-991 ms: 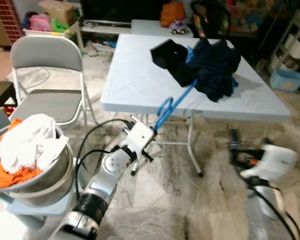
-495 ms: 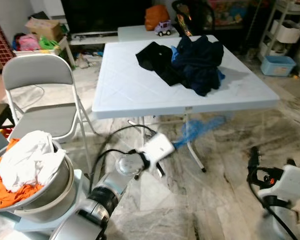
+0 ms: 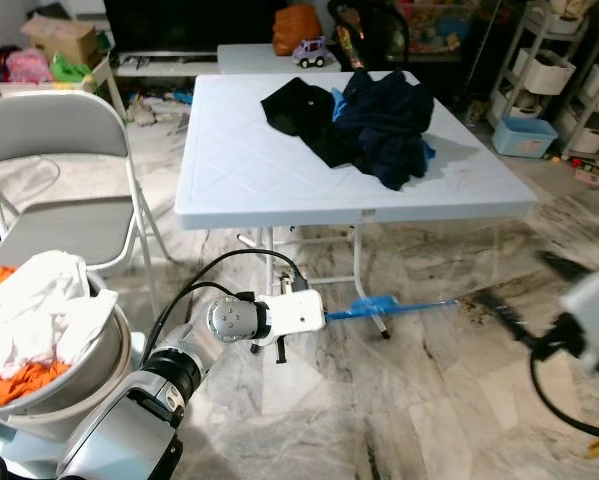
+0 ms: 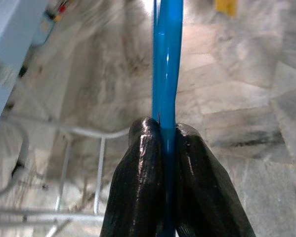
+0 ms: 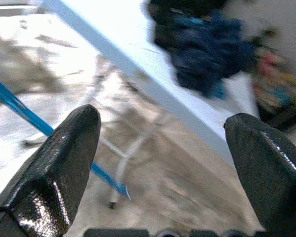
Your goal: Hang hanger
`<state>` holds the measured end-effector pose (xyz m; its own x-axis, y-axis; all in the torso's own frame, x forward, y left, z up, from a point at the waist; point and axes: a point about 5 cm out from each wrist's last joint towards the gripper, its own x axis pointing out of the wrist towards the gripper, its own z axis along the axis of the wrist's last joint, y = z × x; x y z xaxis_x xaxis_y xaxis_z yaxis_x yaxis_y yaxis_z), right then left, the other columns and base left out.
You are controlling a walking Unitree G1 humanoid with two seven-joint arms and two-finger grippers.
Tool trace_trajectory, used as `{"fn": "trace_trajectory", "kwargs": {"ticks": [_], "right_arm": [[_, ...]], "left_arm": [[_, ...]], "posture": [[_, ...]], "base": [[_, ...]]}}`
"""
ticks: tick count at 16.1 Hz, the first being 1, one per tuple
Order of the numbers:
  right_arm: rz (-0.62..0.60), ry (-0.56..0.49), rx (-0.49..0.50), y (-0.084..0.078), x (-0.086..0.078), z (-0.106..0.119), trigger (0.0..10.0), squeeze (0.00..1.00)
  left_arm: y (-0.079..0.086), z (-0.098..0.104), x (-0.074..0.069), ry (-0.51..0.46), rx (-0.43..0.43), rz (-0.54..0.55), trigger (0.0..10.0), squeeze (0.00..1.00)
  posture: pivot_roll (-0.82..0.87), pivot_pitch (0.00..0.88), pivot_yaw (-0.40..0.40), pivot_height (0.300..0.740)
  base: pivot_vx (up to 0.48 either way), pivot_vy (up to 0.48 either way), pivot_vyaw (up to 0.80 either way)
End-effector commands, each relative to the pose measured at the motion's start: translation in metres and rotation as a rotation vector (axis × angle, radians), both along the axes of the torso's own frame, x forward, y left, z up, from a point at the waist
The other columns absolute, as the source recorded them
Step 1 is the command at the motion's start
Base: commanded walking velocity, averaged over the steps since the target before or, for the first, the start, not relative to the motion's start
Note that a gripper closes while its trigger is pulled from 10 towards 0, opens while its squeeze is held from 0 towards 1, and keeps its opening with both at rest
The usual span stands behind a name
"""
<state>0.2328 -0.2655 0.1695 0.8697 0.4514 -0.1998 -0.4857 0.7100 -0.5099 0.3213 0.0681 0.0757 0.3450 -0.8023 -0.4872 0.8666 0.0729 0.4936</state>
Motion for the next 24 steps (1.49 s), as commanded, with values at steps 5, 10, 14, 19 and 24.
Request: {"fn": "trace_trajectory", "kwargs": {"ticks": [5, 10, 14, 19, 24], "right_arm": [[0.396, 0.336, -0.223, 0.034, 0.011, -0.030, 10.0, 0.00], [0.274, 0.286, -0.375, 0.037, 0.041, -0.061, 0.0, 0.00], [0.339, 0.375, -0.384, 0.041, 0.035, -0.073, 0.0, 0.00], [0.320, 0.396, -0.494, 0.033, 0.040, -0.072, 0.0, 0.00], [0.301, 0.396, -0.503, 0.031, 0.042, -0.071, 0.0, 0.00]], "left_arm": [[-0.016, 0.017, 0.003, -0.079, 0.019, -0.132, 10.0, 0.00], [-0.026, 0.022, -0.004, -0.086, -0.028, -0.221, 10.0, 0.00], [-0.028, 0.019, -0.006, -0.092, -0.006, -0.247, 10.0, 0.00], [-0.026, 0.013, -0.009, -0.084, 0.034, -0.255, 10.0, 0.00], [-0.021, 0.007, -0.010, -0.072, 0.060, -0.243, 10.0, 0.00]], "posture": [[0.10, 0.020, -0.092, 0.740], [0.12, 0.031, -0.093, 0.740], [0.11, 0.031, -0.084, 0.740], [0.10, 0.029, -0.082, 0.740], [0.11, 0.028, -0.081, 0.740]], "base": [[0.000, 0.000, 0.00], [0.000, 0.000, 0.00], [0.000, 0.000, 0.00], [0.000, 0.000, 0.00], [0.000, 0.000, 0.00]]}}
